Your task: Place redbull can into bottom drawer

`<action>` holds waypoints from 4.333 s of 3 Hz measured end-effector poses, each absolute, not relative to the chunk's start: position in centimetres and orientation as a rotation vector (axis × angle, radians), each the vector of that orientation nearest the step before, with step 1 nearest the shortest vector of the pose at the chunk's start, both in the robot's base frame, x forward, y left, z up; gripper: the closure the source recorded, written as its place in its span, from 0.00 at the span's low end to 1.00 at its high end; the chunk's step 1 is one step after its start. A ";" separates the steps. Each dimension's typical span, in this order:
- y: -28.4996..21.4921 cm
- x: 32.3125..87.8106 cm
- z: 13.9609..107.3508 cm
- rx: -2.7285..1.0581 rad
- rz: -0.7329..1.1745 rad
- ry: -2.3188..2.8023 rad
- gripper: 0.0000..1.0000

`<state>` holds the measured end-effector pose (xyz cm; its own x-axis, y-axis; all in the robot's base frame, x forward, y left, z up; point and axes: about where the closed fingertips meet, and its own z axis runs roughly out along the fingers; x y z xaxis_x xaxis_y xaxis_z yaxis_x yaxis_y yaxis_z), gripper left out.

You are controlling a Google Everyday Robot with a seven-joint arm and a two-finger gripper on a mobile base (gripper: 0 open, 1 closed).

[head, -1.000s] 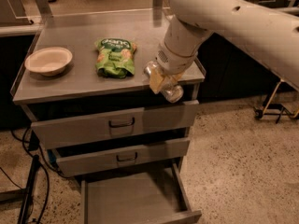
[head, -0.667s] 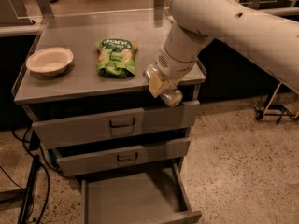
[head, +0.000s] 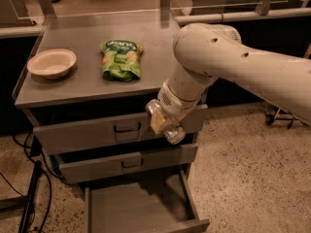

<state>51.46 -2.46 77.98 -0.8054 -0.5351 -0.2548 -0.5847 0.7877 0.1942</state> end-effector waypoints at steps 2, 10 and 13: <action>-1.7 50.1 74.8 -0.900 0.438 2.827 1.00; 4.6 46.9 49.4 -0.810 0.692 3.091 1.00; 5.7 46.0 41.6 -0.679 0.734 3.187 1.00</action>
Offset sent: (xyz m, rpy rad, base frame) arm -0.0383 0.0195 -0.0900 0.0341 0.1427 0.0305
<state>45.97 5.67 41.61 -0.8985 -0.4274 0.0997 -0.3408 0.8226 0.4552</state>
